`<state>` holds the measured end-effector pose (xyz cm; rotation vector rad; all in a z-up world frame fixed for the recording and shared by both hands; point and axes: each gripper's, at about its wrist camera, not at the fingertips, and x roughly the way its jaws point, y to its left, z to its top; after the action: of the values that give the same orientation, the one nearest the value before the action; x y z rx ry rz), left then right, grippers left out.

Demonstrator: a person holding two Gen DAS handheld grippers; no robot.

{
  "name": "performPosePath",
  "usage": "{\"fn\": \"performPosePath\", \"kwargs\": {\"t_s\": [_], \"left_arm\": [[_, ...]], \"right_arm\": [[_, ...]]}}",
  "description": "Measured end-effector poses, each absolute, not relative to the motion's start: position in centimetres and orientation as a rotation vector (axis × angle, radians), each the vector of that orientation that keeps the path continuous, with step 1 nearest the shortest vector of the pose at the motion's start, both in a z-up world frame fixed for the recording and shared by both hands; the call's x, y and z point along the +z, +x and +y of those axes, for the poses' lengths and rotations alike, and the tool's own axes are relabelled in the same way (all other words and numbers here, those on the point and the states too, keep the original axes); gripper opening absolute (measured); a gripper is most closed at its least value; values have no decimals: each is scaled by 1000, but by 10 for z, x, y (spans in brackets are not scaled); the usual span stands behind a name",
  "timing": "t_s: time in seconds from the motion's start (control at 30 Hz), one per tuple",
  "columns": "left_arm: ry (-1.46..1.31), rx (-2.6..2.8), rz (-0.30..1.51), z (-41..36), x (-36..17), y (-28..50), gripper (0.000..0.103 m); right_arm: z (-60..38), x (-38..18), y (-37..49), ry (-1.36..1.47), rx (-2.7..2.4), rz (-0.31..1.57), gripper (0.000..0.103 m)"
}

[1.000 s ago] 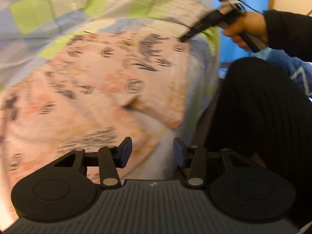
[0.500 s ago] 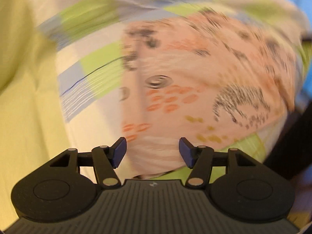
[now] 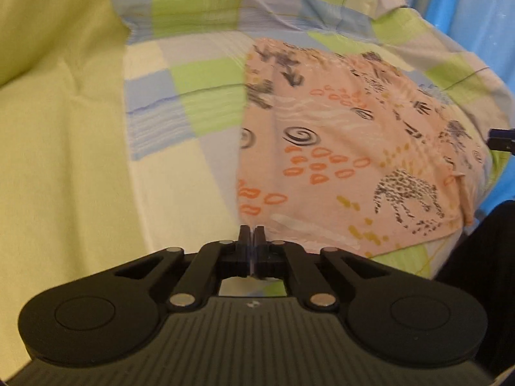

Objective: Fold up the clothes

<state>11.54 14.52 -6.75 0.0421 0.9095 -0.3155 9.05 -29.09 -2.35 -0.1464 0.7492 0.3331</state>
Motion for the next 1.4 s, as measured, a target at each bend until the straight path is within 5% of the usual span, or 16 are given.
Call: {"fn": "performPosePath", "kwargs": {"t_s": [0.17, 0.27, 0.63, 0.83, 1.03, 1.1, 1.33, 1.4], "left_arm": [[65, -268, 925, 155, -62, 108, 4], [63, -258, 897, 158, -54, 94, 30], [125, -424, 778, 115, -42, 114, 42], [241, -523, 831, 106, -49, 165, 42], [218, -505, 974, 103, -14, 187, 44], [278, -534, 990, 94, 13, 184, 54], [395, -601, 1016, 81, 121, 191, 71], [423, -611, 1004, 80, 150, 196, 84]], "right_arm": [[-281, -18, 86, -136, 358, 735, 48], [-276, -15, 82, -125, 382, 738, 51], [-193, -56, 118, -197, 684, 863, 51], [-189, -75, 152, -235, 756, 1137, 55], [-203, -18, 171, -173, 588, 1234, 60], [-207, 15, 170, -163, 502, 1223, 86], [-212, 126, 165, -94, 219, 1270, 101], [-209, 155, 162, -45, 146, 1303, 101]]}}
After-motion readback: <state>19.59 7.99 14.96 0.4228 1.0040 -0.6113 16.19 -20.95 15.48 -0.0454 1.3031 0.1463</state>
